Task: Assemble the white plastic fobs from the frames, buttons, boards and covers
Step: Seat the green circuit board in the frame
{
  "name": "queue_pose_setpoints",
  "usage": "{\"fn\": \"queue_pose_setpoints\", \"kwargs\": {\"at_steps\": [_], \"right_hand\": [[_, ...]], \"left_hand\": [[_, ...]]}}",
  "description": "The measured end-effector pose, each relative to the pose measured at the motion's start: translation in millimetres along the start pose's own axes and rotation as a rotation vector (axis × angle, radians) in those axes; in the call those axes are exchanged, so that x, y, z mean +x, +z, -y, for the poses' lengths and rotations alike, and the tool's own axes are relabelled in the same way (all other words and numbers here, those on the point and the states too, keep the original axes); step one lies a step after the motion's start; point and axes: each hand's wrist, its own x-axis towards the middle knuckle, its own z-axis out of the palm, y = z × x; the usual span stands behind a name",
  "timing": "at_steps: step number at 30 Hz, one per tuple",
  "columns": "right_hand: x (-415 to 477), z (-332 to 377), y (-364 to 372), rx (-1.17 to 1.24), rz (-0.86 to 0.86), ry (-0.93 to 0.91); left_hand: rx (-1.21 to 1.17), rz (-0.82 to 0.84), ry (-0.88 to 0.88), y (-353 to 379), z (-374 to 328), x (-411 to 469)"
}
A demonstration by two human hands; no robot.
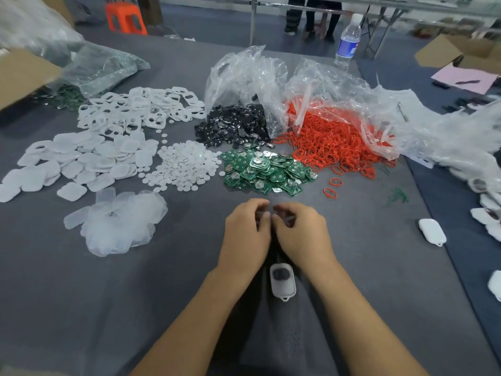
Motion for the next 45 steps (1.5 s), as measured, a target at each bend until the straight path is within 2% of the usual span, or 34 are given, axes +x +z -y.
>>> {"fn": "queue_pose_setpoints", "kwargs": {"at_steps": [5, 10, 14, 16, 20, 23, 26, 30, 34, 38, 45], "right_hand": [[49.4, 12.3, 18.1, -0.093, -0.030, -0.017], [64.5, 7.8, 27.9, -0.165, -0.061, -0.043], [63.3, -0.7, 25.7, -0.045, -0.110, -0.112], [60.4, -1.8, 20.8, 0.073, -0.117, -0.067], [47.0, -1.6, 7.1, 0.364, -0.083, 0.061], [24.5, 2.5, -8.1, 0.721, 0.002, 0.133], [-1.0, 1.5, -21.7, 0.873, 0.095, 0.145], [-28.7, -0.4, -36.6, 0.930, 0.138, 0.132], [-52.4, -4.2, -46.1, 0.862, 0.128, 0.098], [-62.1, -2.6, -52.1, 0.769, 0.089, 0.069], [-75.0, 1.5, -50.4, 0.787, 0.073, 0.080]], "left_hand": [[0.155, -0.074, 0.000, 12.3, 6.5, 50.3], [0.129, -0.176, 0.011, 24.1, 19.3, 63.0], [0.054, -0.218, 0.038, 23.4, 24.2, 66.3], [0.026, -0.216, 0.059, 21.3, 23.4, 66.4], [-0.122, -0.140, 0.067, 11.3, 15.8, 60.1], [-0.444, -0.031, -0.040, -1.9, 8.3, 44.4], [-0.665, 0.065, -0.122, -13.7, 1.2, 20.8], [-0.702, 0.140, -0.134, -22.3, -4.8, -9.7], [-0.690, 0.212, -0.178, -28.6, -6.1, -33.1], [-0.622, 0.309, -0.107, -34.4, -5.6, -51.8], [-0.604, 0.280, -0.098, -34.3, -0.4, -70.2]]}}
